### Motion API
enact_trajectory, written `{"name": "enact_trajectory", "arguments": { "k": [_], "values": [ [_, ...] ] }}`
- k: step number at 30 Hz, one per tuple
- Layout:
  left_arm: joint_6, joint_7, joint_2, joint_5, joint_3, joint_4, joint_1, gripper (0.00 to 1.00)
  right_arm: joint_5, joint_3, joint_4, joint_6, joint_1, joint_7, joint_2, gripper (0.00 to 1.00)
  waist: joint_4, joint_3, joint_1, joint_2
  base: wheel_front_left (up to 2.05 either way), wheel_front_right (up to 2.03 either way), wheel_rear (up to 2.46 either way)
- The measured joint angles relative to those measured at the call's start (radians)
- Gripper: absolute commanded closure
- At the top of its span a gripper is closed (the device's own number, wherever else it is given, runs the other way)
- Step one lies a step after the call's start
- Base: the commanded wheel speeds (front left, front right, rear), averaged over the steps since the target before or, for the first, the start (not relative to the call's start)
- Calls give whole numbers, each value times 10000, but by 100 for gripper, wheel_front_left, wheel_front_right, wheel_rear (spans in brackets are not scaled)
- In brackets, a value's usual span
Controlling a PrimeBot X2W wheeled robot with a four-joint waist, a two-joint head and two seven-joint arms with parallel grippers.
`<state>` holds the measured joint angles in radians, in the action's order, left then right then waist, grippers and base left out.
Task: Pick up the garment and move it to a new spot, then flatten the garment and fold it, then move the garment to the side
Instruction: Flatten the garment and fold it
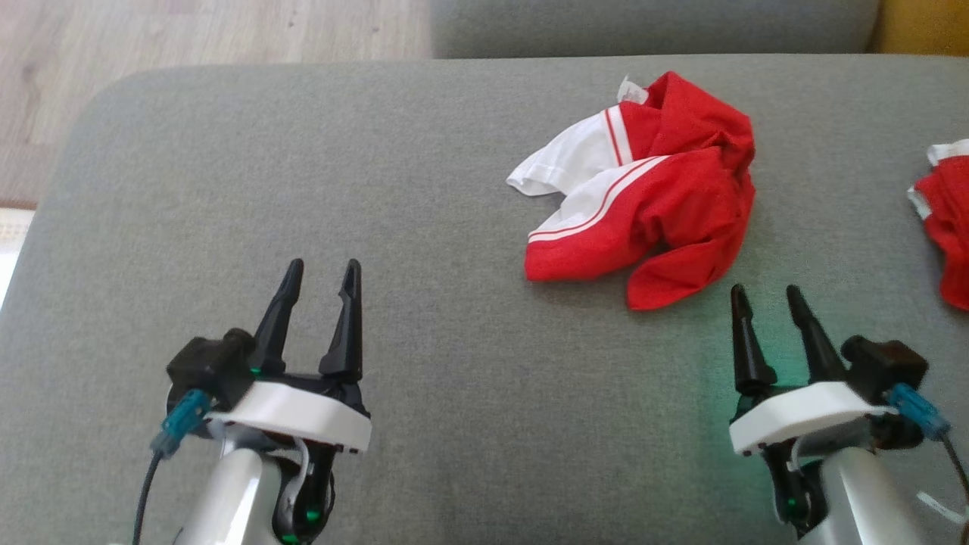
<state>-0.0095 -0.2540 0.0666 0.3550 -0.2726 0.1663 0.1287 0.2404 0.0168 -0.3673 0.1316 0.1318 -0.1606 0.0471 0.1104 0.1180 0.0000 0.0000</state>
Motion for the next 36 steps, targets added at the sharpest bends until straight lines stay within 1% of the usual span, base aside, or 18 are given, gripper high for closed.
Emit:
{"name": "enact_trajectory", "arguments": {
  "k": [9,15,16,17,19,23,27,29,32,36],
  "values": [
    [-268,2,-148,-105,144,173,145,0,117,245,-1649,0,1063,571,8,0,467,389,0,0,0,0,0],
    [-320,0,-178,-104,221,201,248,0,274,516,-2890,0,1694,884,12,0,739,604,0,0,0,0,0],
    [-320,0,-178,-104,221,201,248,0,274,516,-2890,0,1694,884,12,0,739,604,0,0,0,0,0],
    [-318,0,-178,-102,221,201,248,0,301,573,-3074,0,1773,903,12,16,768,626,0,0,0,0,0],
    [-314,0,-180,-102,221,201,248,0,290,602,-3327,0,1982,805,15,100,796,660,0,0,0,0,0],
    [-251,0,-180,-100,251,199,248,0,-267,278,-3779,0,2428,504,10,100,710,641,0,0,0,0,0],
    [-242,0,-182,-13,263,182,247,0,-1530,-742,-3770,0,2495,313,19,100,487,557,0,0,0,0,0],
    [-217,0,-182,-2,249,174,247,0,-2109,-1221,-3492,0,2494,324,148,100,363,499,0,0,0,0,0],
    [-171,0,-188,102,228,161,245,0,-2713,-1743,-2842,0,2497,589,694,100,184,388,0,0,0,0,0],
    [-136,0,-190,209,128,142,243,0,-3156,-2215,-1900,0,2533,1166,1649,100,16,225,0,0,0,0,0]
  ]
}}
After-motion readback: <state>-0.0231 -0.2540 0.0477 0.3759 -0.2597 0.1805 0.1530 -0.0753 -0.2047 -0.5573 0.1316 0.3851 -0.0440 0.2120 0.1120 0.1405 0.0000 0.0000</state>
